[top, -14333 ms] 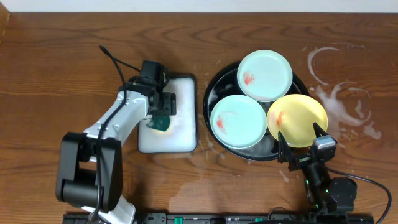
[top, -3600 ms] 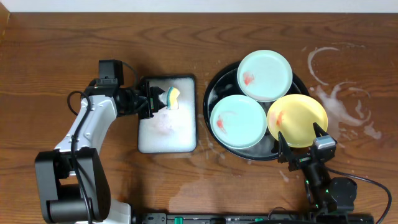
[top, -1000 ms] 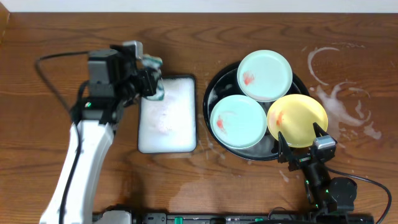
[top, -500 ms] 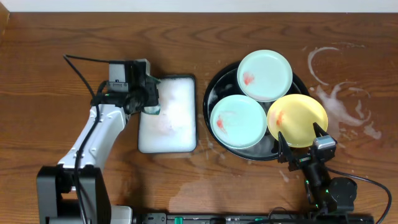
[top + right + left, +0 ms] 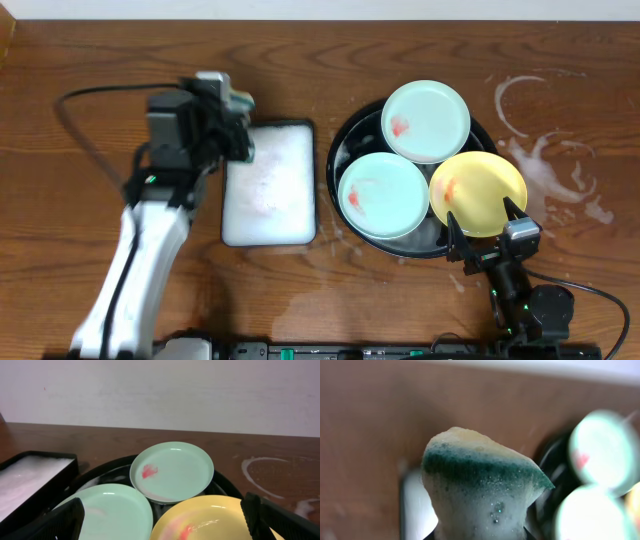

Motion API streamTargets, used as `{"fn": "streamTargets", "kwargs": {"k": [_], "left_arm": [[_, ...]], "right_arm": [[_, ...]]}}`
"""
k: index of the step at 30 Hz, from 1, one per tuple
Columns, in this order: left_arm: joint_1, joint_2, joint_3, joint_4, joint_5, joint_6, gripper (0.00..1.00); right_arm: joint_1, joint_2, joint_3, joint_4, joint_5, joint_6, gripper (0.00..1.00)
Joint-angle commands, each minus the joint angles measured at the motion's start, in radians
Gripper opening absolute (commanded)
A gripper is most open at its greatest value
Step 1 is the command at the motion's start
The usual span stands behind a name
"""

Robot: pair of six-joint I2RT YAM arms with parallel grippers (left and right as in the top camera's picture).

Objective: Clean dirty plates on tray and stack at the side
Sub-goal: 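Carry the sponge with the left gripper to the lower green plate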

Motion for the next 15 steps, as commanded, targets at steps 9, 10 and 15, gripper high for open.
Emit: {"fn": "streamTargets", "kwargs": {"k": [9,10,15], "left_arm": [[-0.005,-0.101,0.009,0.002,0.133,-0.046,0.07],[-0.006,-0.147,0.009,0.004,0.133,-0.066,0.07],[-0.045,-0.329,0.009,0.004,0.133,-0.142,0.08]], "right_arm": [[-0.007,-0.005,-0.001,-0.005,-0.005,0.013,0.99],[-0.007,-0.005,-0.001,-0.005,-0.005,0.013,0.99],[-0.007,-0.005,-0.001,-0.005,-0.005,0.013,0.99]]}}
